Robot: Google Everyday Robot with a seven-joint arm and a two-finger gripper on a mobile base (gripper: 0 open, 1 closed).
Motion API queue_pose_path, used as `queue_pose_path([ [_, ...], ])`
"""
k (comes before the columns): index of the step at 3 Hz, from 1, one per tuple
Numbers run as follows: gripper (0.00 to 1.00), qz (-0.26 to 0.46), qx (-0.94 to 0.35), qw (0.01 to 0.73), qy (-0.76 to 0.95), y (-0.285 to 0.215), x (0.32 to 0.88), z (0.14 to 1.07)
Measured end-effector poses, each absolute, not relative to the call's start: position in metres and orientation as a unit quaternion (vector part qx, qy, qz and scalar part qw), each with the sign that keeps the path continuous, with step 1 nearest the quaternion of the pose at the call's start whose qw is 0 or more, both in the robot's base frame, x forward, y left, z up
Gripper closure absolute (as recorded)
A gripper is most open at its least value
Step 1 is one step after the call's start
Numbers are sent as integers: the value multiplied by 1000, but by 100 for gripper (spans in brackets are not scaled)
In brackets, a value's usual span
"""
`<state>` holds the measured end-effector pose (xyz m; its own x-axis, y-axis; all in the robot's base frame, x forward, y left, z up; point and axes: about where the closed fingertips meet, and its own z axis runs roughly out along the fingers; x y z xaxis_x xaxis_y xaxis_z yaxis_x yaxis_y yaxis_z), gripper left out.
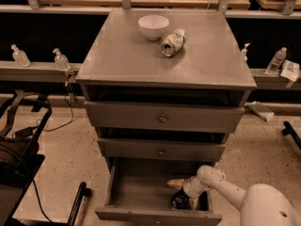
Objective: Pick pepsi can from bottom drawer and place on counter
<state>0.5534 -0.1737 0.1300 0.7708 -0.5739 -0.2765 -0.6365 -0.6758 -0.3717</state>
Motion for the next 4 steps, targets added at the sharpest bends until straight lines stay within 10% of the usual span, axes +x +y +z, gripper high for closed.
queue_pose_path([
  [1, 15, 86, -903, 236, 349, -178, 553, 120],
  [4, 93, 168, -857, 328, 359, -180, 553, 171],
])
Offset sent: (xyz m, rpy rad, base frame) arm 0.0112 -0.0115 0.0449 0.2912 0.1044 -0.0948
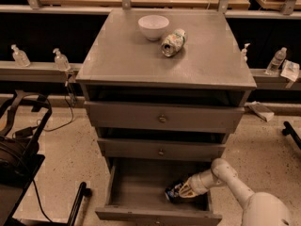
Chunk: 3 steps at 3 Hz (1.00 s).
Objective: Pick pepsi can from bottom drawer and place on counter
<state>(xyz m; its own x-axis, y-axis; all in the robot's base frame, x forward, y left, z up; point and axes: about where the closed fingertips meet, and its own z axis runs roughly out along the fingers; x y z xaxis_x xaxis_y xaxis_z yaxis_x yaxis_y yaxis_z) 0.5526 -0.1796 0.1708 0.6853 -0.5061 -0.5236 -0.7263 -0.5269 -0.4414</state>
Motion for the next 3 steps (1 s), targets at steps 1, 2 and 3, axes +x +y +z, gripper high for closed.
queue_pose_path([
  [1, 100, 176, -857, 325, 358, -182, 551, 177],
  [2, 98, 165, -865, 291, 374, -186, 550, 164],
  [3, 69, 172, -831, 305, 433, -191, 554, 168],
])
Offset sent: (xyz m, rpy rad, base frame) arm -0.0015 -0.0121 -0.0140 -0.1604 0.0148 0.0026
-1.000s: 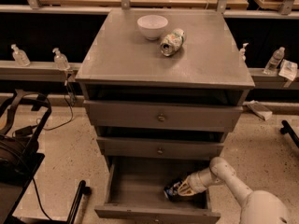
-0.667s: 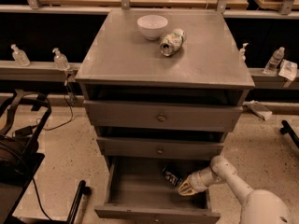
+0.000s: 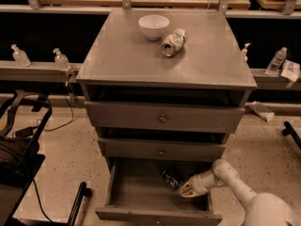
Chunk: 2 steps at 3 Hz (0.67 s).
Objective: Pick pepsi can from bottom drawer and place on counter
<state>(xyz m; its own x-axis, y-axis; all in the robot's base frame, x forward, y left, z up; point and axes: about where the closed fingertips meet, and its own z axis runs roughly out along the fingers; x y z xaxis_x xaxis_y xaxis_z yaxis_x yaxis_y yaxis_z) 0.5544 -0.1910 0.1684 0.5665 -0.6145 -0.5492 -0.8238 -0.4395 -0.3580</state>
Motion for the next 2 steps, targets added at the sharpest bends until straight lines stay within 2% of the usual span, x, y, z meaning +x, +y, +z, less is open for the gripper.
queue_pose_path([
  [1, 36, 207, -745, 345, 531, -201, 560, 174],
  [2, 13, 227, -662, 374, 609, -213, 558, 178],
])
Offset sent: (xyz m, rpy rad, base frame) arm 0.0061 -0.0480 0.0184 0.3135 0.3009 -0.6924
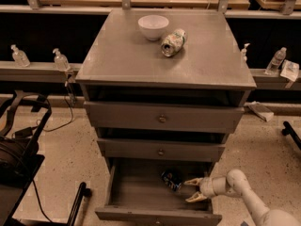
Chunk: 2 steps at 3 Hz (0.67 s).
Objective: Pick pepsi can from bottom drawer and place on counter
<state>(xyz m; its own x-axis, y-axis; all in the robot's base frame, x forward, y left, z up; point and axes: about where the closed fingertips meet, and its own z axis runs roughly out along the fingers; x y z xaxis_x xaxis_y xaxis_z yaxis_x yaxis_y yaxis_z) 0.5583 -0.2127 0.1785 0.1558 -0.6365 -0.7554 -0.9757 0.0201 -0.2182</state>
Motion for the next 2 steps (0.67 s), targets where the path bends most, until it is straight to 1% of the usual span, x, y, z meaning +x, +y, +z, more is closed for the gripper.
queue_pose_path([
  [1, 0, 234, -653, 372, 617, -211, 557, 177],
  [2, 0, 233, -651, 374, 618, -209, 558, 177],
])
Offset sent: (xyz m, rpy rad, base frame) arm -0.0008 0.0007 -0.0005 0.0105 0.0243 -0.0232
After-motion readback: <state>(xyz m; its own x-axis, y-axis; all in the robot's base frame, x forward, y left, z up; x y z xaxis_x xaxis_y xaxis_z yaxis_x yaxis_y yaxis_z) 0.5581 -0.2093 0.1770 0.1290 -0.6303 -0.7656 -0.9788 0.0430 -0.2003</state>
